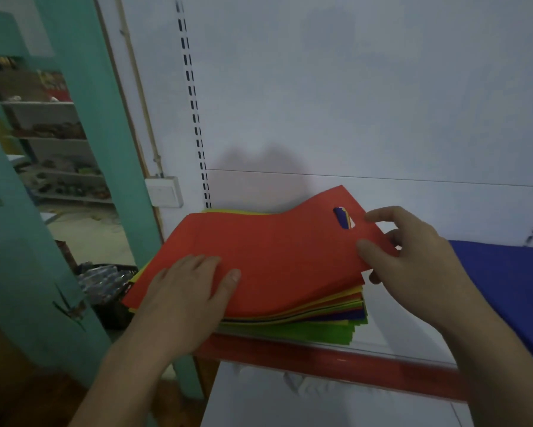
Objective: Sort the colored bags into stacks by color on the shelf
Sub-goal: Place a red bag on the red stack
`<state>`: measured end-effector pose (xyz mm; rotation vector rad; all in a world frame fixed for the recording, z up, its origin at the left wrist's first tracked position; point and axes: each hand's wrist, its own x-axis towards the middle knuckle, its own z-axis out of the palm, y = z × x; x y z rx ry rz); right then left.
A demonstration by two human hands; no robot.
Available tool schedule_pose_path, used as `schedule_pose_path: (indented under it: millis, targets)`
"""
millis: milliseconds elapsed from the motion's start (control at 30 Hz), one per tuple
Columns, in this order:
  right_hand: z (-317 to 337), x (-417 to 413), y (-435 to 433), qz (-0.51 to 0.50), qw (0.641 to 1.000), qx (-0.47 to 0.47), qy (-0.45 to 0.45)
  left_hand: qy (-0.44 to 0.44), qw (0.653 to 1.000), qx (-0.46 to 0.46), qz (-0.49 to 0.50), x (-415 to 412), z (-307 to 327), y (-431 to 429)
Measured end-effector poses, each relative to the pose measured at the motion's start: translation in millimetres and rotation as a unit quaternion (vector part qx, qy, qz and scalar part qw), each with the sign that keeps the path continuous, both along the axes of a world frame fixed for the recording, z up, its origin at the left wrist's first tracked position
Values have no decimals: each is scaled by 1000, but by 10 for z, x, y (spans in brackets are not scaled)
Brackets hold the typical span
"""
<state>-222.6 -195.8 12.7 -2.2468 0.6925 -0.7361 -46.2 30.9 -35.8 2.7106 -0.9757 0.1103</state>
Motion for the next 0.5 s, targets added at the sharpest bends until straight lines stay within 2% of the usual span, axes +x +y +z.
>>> schedule_pose_path:
  millis: [100,167,233,333,400,500]
  targets:
    - [-33,23,-19,-2,1000,-5,20,17,999,2,-49,-114,-13,-125]
    - [-13,10,-23,-9,1000,-6,-1,17,998,-14,-63,-141,-25,-170]
    - [17,-17,-27,-11,1000,4,-27,4,999,-23,-32,-90,-32,-161]
    - [53,-30,-20,-2,999,26,-29,25,997,42,52,-23,-26,-115]
    - [57,-17,-11,2,999,25,-21,49,996,63,50,-48,-8,-125]
    - [39,16,-1,-2,1000,3,0,44,999,14,15,-108,10,-185]
